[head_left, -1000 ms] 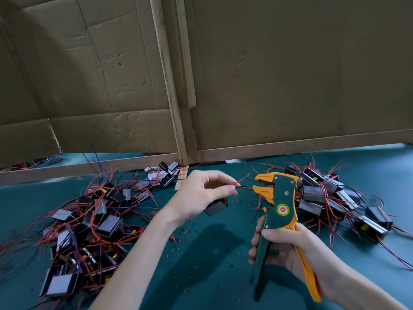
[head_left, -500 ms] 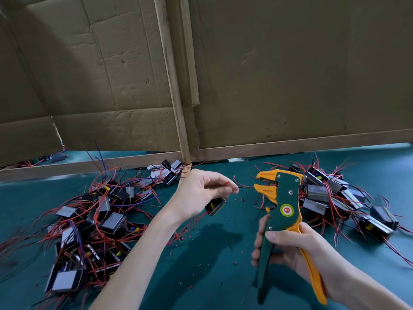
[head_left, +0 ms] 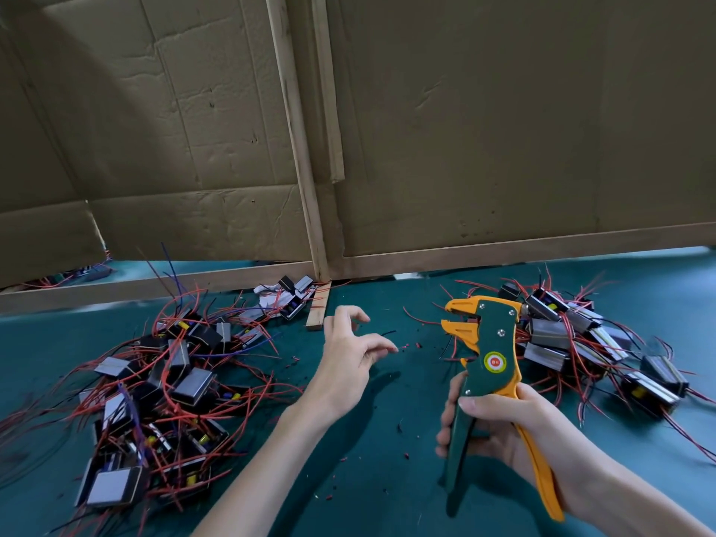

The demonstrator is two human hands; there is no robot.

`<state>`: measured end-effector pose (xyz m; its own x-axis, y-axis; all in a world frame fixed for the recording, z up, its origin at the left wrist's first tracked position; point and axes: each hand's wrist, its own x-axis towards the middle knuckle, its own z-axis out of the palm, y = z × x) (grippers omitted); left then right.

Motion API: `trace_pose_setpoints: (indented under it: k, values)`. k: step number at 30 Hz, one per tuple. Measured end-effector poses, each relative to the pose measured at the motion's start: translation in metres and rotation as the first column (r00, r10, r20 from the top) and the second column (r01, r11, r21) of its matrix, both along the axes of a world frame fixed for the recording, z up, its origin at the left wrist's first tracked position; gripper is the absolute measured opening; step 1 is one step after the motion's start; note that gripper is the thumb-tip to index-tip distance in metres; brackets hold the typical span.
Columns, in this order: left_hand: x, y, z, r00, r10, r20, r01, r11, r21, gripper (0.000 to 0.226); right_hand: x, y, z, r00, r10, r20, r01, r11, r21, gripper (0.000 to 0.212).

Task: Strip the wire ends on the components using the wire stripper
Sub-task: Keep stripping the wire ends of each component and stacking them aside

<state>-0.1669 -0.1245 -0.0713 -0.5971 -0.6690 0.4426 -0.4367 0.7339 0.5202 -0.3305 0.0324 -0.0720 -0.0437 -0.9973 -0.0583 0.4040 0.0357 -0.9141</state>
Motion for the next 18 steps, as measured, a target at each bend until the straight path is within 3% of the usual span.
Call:
trace_pose_setpoints:
  k: [2, 8, 13, 18]
  values:
    - [0.0, -0.001, -0.001, 0.999, 0.027, 0.02, -0.026, 0.999, -0.039, 0.015, 0.0, 0.0, -0.001, 1.0, 0.001, 0.005, -0.001, 1.0, 0.004, 0.03]
    - [0.002, 0.003, 0.003, 0.999, -0.03, 0.027, 0.029, 0.999, 0.036, 0.019, -0.001, -0.001, -0.002, 1.0, 0.015, -0.005, -0.015, 1.0, 0.026, 0.03]
    - [0.005, 0.01, 0.037, 0.994, -0.067, -0.082, 0.069, 0.997, 0.017, 0.015, 0.0, -0.001, 0.0, 0.999, 0.033, -0.018, -0.032, 0.999, 0.036, 0.031]
    - [0.006, 0.022, 0.066, 0.968, -0.179, -0.177, 0.215, 0.955, 0.205, 0.008, 0.003, 0.001, 0.006, 0.998, 0.054, -0.016, -0.053, 0.998, 0.023, 0.031]
